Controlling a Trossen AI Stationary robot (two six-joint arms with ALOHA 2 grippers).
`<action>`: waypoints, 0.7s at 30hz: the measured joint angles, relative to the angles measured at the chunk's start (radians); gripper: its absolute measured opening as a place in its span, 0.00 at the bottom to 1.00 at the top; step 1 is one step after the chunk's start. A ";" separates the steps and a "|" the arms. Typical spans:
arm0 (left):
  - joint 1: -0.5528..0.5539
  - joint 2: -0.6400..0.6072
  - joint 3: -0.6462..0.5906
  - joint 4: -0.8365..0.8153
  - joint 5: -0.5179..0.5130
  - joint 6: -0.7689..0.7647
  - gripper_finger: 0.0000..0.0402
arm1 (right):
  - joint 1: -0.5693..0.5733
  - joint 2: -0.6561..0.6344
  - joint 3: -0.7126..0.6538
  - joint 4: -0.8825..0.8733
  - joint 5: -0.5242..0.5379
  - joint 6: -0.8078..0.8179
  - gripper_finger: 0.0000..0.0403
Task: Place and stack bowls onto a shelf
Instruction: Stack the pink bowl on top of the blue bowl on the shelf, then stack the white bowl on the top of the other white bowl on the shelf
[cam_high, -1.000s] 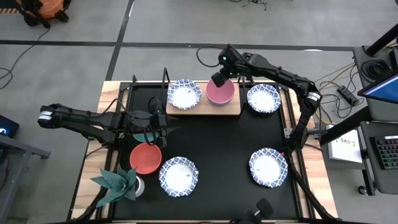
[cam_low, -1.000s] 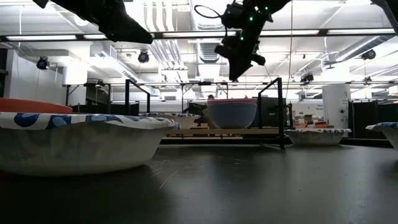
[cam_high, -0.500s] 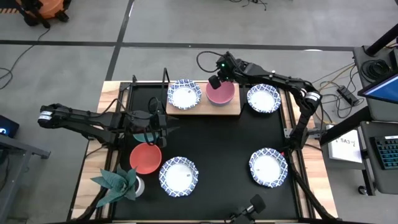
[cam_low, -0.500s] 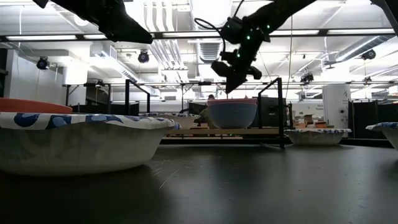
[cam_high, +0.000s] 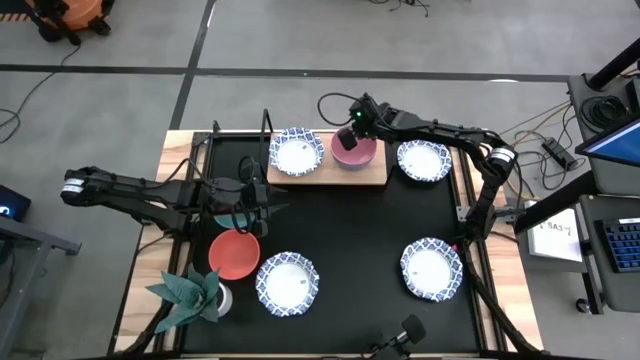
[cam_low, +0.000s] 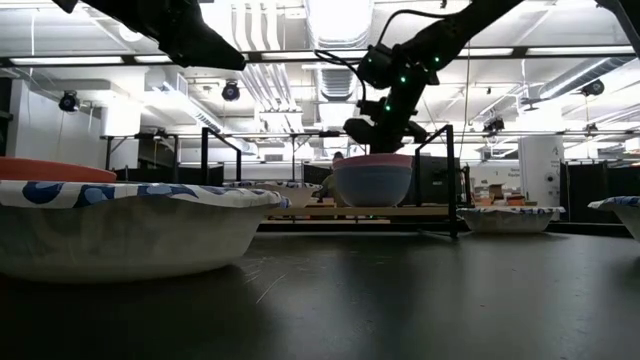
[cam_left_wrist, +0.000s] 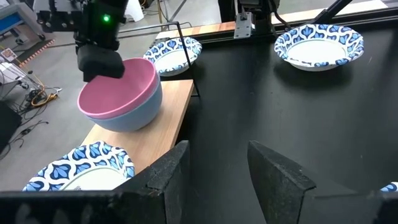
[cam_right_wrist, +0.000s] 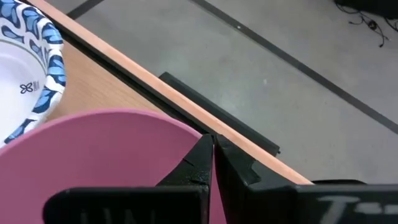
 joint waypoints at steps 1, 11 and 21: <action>0.000 0.000 0.000 0.000 0.000 0.000 0.36 | 0.000 0.000 0.002 0.001 0.000 -0.001 0.02; 0.000 0.000 0.000 -0.010 0.000 0.000 0.36 | 0.056 -0.058 0.009 0.016 0.001 -0.027 0.02; 0.000 0.000 0.000 -0.014 -0.003 -0.011 0.36 | 0.270 -0.304 -0.201 0.097 -0.003 -0.066 0.02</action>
